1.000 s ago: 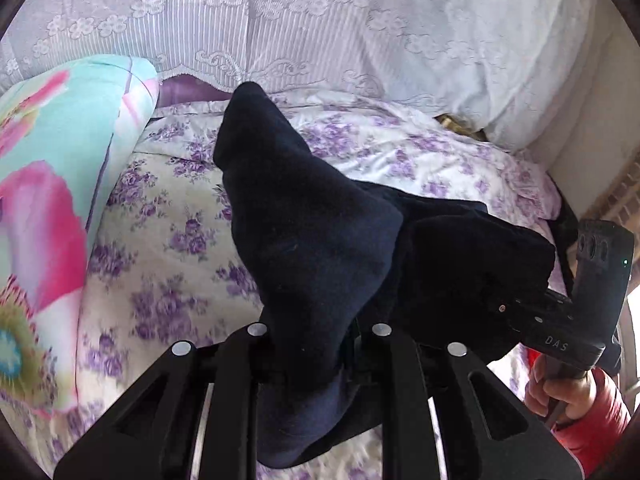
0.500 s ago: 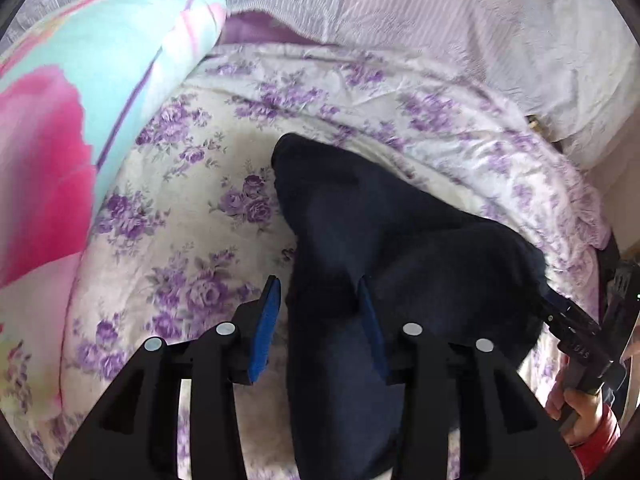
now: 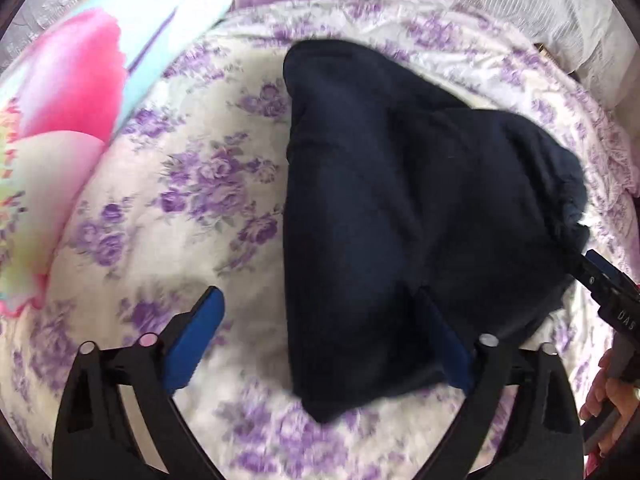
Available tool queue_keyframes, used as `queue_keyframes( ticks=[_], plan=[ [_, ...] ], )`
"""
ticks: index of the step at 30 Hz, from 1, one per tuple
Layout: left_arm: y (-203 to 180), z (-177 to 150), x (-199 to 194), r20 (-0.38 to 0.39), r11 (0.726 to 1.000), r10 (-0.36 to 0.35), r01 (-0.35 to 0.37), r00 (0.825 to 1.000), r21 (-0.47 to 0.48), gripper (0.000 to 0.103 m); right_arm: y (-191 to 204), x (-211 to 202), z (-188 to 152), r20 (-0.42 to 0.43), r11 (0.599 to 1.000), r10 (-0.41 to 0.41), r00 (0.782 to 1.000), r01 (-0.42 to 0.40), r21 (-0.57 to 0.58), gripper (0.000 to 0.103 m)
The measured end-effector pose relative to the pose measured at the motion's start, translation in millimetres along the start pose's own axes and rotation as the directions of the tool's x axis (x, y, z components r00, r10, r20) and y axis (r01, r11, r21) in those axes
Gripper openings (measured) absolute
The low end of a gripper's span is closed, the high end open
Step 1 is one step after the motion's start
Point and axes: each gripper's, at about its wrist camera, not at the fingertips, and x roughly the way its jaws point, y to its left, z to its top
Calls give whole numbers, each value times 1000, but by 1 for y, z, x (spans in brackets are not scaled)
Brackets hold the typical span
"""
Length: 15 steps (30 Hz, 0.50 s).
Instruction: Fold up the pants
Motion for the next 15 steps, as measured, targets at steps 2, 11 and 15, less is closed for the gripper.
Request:
queue_keyframes(
  ticks=[2, 11, 15],
  plan=[
    [-3, -11, -23, 31, 999, 4, -5, 1000, 36, 90, 3, -20, -17, 17, 1000, -14, 1000, 14, 3, 99],
    [-15, -105, -65, -98, 989, 103, -92, 990, 113, 95, 17, -71, -138, -159, 990, -67, 985, 85, 108, 99],
    [-21, -112, -122, 0, 985, 99, -98, 995, 142, 95, 26, -117, -121, -104, 993, -67, 992, 76, 86, 99]
  ],
)
